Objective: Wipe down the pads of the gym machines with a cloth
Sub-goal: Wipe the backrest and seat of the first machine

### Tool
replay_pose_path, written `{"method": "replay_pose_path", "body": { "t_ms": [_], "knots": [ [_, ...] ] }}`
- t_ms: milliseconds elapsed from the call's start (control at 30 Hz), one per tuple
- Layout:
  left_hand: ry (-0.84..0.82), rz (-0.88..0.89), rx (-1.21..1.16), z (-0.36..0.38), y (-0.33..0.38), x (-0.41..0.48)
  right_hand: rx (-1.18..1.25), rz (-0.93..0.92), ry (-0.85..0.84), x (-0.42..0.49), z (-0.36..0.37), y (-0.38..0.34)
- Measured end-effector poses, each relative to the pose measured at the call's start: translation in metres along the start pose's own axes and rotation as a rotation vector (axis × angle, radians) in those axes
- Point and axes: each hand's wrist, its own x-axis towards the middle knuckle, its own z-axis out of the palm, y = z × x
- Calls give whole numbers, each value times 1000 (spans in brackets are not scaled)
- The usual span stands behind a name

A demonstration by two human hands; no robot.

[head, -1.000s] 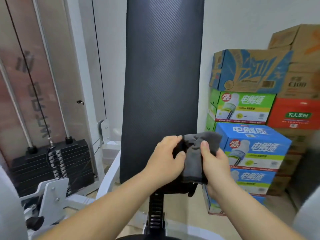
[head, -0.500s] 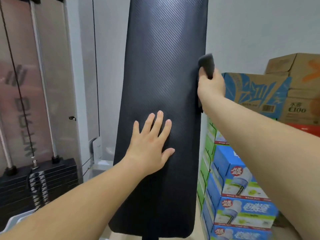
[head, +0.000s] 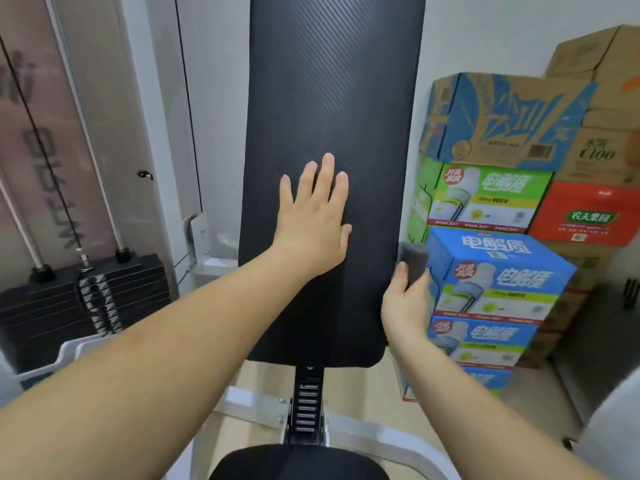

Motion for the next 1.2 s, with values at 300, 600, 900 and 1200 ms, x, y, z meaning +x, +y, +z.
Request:
{"method": "replay_pose_path", "body": {
  "t_ms": [300, 600, 900, 1200],
  "knots": [
    [19, -147, -505, 62, -18, -183, 122, 473, 157, -94, 8, 36],
    [-62, -310, -642, 72, -59, -254, 646, 1074, 13, -151, 86, 29],
    [-486, -122, -803, 65, -47, -265, 436, 847, -977, -176, 36, 39],
    [-313, -998, -990, 102, -42, -273, -351, 378, -584, -99, -33, 53]
  ]
}}
